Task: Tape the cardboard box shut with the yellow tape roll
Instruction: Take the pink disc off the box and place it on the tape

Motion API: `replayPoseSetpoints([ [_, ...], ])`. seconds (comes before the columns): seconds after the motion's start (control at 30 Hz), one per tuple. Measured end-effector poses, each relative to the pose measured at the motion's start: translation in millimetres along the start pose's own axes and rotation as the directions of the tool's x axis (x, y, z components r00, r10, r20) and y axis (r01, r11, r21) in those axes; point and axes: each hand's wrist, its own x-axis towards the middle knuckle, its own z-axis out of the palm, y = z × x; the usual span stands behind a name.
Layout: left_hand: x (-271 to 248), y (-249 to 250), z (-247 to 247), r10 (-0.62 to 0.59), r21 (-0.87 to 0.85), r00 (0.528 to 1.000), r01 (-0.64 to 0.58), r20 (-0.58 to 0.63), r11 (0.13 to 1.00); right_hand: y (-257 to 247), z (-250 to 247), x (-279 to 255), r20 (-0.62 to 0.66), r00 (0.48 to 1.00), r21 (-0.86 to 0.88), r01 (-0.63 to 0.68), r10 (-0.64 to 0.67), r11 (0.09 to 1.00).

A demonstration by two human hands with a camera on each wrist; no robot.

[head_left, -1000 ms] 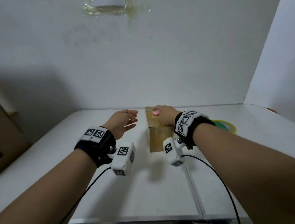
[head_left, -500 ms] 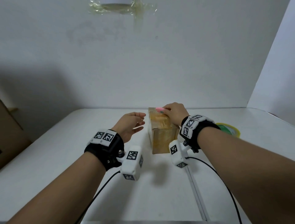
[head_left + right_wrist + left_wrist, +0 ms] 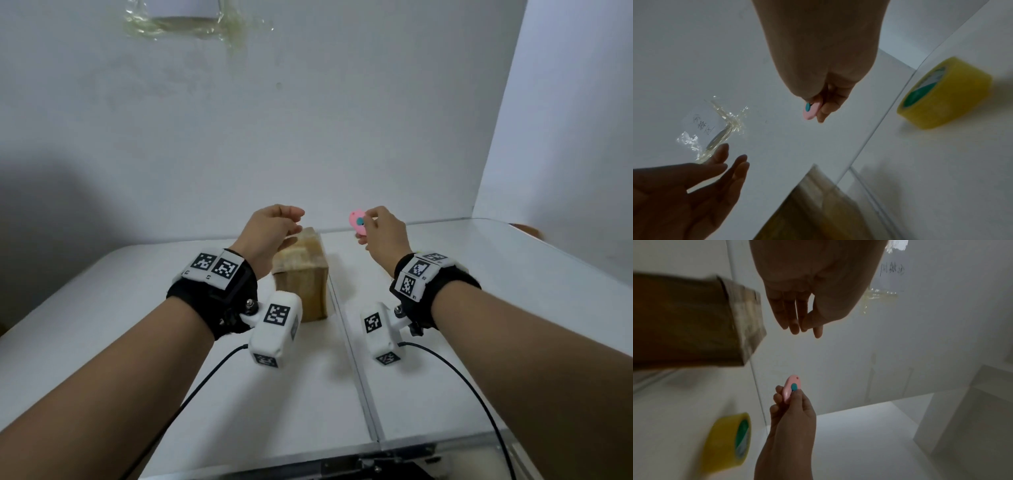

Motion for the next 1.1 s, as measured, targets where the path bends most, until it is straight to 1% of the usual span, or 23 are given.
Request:
replayPoseSetpoints([
  [0.07,0.4,-0.4,22.8,-0.008,-0.007,0.999,0.008,0.036,1.0,15.0,-19.4,-3.9,-0.017,1.0,0.003,-0.02,0.02,1.0],
  [0.17,0.2,-5.8,59.1,-0.033,0.001,0.996,0.033,0.078,0.999,43.1,-49.8,-10.5,-0.059,0.994,0.016,-0.095,0.096,0.995],
  [0.27,2.2,-14.0,93.0,-0.073,0.003,0.989,0.073,0.128,0.997,73.2,-77.9,-14.5,-0.083,0.984,-0.052,-0.164,0.159,0.985],
  [0.33,5.0,-20.3,113.1,-0.099,0.013,0.981,0.098,0.169,0.995,92.4,-93.5,-12.1,-0.118,0.975,-0.064,-0.198,0.189,0.978],
  [0.4,8.8,-27.5,130.2,-0.124,0.029,0.971,0.121,0.206,0.992,108.2,-107.0,-7.2,-0.15,0.967,-0.087,-0.222,0.208,0.971],
  [0.5,16.8,-39.2,151.2,-0.157,0.052,0.957,0.149,0.244,0.987,123.5,-120.9,2.7,-0.157,0.963,-0.141,-0.242,0.219,0.96],
  [0.57,22.8,-47.5,162.6,-0.185,0.069,0.948,0.173,0.261,0.983,127.8,-124.5,9.2,-0.137,0.967,-0.188,-0.24,0.217,0.952],
  [0.67,32.6,-60.9,174.4,-0.226,0.098,0.934,0.206,0.278,0.974,126.0,-121.9,18.6,-0.07,0.979,-0.266,-0.204,0.192,0.942],
  [0.73,39.6,-69.2,179.6,-0.245,0.105,0.93,0.224,0.275,0.969,123.1,-117.4,26.3,-0.049,0.981,-0.282,-0.193,0.186,0.94],
  [0.8,47.1,-76.1,182.8,-0.257,0.103,0.93,0.238,0.263,0.966,121.2,-111.9,34.2,-0.032,0.985,-0.339,-0.172,0.172,0.925],
  [0.9,57.1,-81.9,186.3,-0.267,0.097,0.932,0.25,0.244,0.963,123.6,-101.1,45.1,0.031,0.987,-0.447,-0.125,0.155,0.886],
  [1.0,64.3,-86.3,193.3,-0.279,0.111,0.924,0.258,0.26,0.96,131.7,-90.8,52.5,0.063,0.985,-0.572,-0.097,0.161,0.815],
  [1.1,66.7,-91.0,202.1,-0.288,0.121,0.916,0.264,0.28,0.957,137.4,-85.4,52.8,0.084,0.982,-0.626,-0.082,0.172,0.775],
])
